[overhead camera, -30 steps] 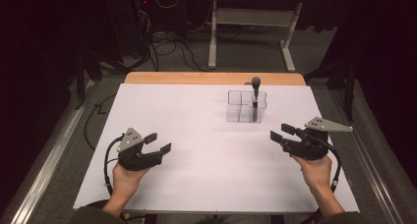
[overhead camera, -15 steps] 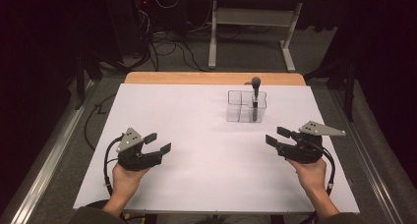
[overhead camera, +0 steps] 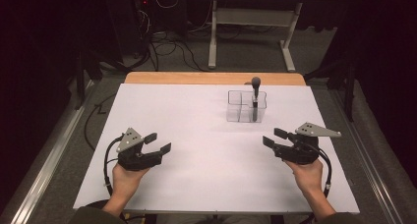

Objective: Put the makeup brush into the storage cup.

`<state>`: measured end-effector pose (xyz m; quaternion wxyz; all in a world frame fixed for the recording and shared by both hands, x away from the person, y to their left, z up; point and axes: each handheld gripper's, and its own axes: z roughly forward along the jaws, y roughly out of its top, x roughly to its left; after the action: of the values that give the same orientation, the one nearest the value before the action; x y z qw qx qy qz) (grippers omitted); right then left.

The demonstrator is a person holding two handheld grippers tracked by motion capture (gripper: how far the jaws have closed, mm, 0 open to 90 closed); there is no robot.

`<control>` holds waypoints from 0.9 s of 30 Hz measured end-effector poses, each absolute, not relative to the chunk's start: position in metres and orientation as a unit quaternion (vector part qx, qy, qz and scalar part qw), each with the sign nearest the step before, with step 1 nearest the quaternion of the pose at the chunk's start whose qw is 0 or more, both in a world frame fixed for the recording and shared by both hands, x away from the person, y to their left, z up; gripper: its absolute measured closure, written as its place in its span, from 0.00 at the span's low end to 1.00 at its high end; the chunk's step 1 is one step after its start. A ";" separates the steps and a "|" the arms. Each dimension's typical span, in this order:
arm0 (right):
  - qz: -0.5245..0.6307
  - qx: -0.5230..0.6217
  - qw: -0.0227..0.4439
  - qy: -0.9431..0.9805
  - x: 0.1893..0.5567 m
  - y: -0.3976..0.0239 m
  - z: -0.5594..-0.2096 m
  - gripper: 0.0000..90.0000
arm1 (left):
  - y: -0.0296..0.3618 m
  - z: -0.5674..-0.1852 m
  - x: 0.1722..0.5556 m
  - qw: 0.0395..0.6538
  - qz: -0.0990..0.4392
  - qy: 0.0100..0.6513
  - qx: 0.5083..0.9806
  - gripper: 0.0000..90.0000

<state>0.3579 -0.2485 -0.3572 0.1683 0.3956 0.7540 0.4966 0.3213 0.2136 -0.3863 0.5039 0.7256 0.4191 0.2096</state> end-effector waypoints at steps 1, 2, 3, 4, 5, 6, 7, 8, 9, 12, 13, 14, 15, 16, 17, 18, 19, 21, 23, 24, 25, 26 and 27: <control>0.496 0.394 0.169 0.755 0.358 -0.249 -0.358 0.48 | 0.214 -0.386 0.321 0.504 0.210 0.419 0.726 0.38; 0.496 0.394 0.169 0.755 0.358 -0.249 -0.358 0.48 | 0.214 -0.386 0.321 0.504 0.210 0.419 0.726 0.38; 0.496 0.394 0.169 0.755 0.358 -0.249 -0.359 0.48 | 0.213 -0.386 0.321 0.504 0.209 0.419 0.726 0.38; 0.496 0.394 0.169 0.755 0.358 -0.249 -0.359 0.48 | 0.213 -0.386 0.321 0.504 0.209 0.419 0.726 0.38; 0.496 0.395 0.172 0.754 0.358 -0.248 -0.360 0.48 | 0.213 -0.386 0.321 0.504 0.210 0.419 0.726 0.38; 0.496 0.395 0.172 0.754 0.358 -0.248 -0.360 0.48 | 0.213 -0.386 0.321 0.504 0.210 0.419 0.726 0.38; 0.496 0.396 0.174 0.753 0.358 -0.248 -0.360 0.48 | 0.213 -0.386 0.321 0.504 0.210 0.419 0.726 0.38; 0.496 0.395 0.177 0.753 0.358 -0.248 -0.361 0.48 | 0.213 -0.386 0.321 0.504 0.210 0.419 0.726 0.38; 0.496 0.394 0.176 0.753 0.358 -0.248 -0.361 0.48 | 0.214 -0.386 0.321 0.503 0.210 0.418 0.726 0.38; 0.495 0.398 0.176 0.752 0.358 -0.247 -0.363 0.48 | 0.214 -0.386 0.321 0.503 0.210 0.418 0.726 0.38; 0.495 0.394 0.175 0.754 0.358 -0.247 -0.364 0.48 | 0.214 -0.386 0.321 0.503 0.210 0.418 0.726 0.38; 0.494 0.396 0.175 0.754 0.358 -0.246 -0.364 0.48 | 0.213 -0.386 0.321 0.504 0.210 0.419 0.726 0.38; 0.493 0.396 0.175 0.755 0.358 -0.246 -0.365 0.48 | 0.213 -0.386 0.321 0.504 0.210 0.419 0.726 0.38; 0.493 0.395 0.175 0.755 0.358 -0.246 -0.366 0.48 | 0.214 -0.386 0.321 0.503 0.210 0.418 0.727 0.38; 0.493 0.395 0.175 0.755 0.358 -0.246 -0.366 0.48 | 0.214 -0.386 0.321 0.503 0.210 0.418 0.727 0.38; 0.493 0.396 0.175 0.755 0.359 -0.246 -0.367 0.48 | 0.214 -0.386 0.321 0.503 0.210 0.418 0.726 0.38; 0.490 0.395 0.174 0.757 0.359 -0.245 -0.368 0.48 | 0.214 -0.386 0.321 0.503 0.210 0.418 0.726 0.38; 0.490 0.395 0.174 0.758 0.358 -0.245 -0.369 0.48 | 0.214 -0.386 0.321 0.503 0.210 0.418 0.726 0.38; 0.489 0.395 0.174 0.758 0.358 -0.244 -0.369 0.48 | 0.214 -0.386 0.321 0.503 0.210 0.418 0.726 0.38; 0.488 0.393 0.175 0.759 0.358 -0.244 -0.370 0.48 | 0.214 -0.386 0.321 0.503 0.210 0.418 0.726 0.38; 0.488 0.394 0.175 0.759 0.358 -0.244 -0.370 0.48 | 0.213 -0.386 0.321 0.504 0.210 0.418 0.726 0.38; 0.488 0.394 0.175 0.759 0.358 -0.244 -0.370 0.48 | 0.213 -0.386 0.321 0.504 0.210 0.418 0.726 0.38; 0.489 0.394 0.175 0.759 0.358 -0.244 -0.371 0.48 | 0.214 -0.386 0.321 0.503 0.210 0.418 0.726 0.38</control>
<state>0.3582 -0.2436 -0.3707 0.1748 0.3938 0.7588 0.4885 0.3209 0.2135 -0.3862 0.5032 0.7265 0.4184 0.2097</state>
